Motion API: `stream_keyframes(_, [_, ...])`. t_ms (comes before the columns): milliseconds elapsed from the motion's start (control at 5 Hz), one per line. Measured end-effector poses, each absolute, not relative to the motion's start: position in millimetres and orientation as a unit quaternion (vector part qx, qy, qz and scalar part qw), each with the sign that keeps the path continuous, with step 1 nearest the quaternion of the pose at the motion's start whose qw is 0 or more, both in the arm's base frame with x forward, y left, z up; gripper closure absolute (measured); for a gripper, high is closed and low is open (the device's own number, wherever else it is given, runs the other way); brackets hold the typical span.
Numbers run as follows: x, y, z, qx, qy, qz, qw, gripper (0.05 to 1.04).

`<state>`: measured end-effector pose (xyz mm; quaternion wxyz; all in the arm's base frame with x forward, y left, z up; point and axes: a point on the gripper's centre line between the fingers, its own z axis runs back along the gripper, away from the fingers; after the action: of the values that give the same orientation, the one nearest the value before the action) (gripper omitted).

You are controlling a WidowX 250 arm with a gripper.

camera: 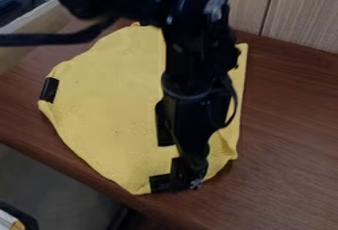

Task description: Fold the cloth from bottom right to top left

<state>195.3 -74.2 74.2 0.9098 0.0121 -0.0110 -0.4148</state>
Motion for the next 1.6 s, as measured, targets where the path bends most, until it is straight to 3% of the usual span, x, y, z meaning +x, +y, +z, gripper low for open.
stream_keyframes(200, [192, -74, 50, 0.007, 0.012, -0.428, 0.904, 0.118])
stream_keyframes(400, [198, -77, 48, 0.022, 0.01, -0.423, 0.906, 0.249])
stream_keyframes(800, [198, -88, 48, 0.042, 0.008, -0.43, 0.902, 0.797])
stream_keyframes(1000, [195, -90, 49, 0.043, 0.006, -0.428, 0.903, 0.96])
stream_keyframes(1400, [202, -88, 65, 0.04, 0.01, -0.424, 0.905, 1.014])
stream_keyframes(1600, [232, -77, 99, 0.044, -0.028, -0.391, 0.919, 1.014])
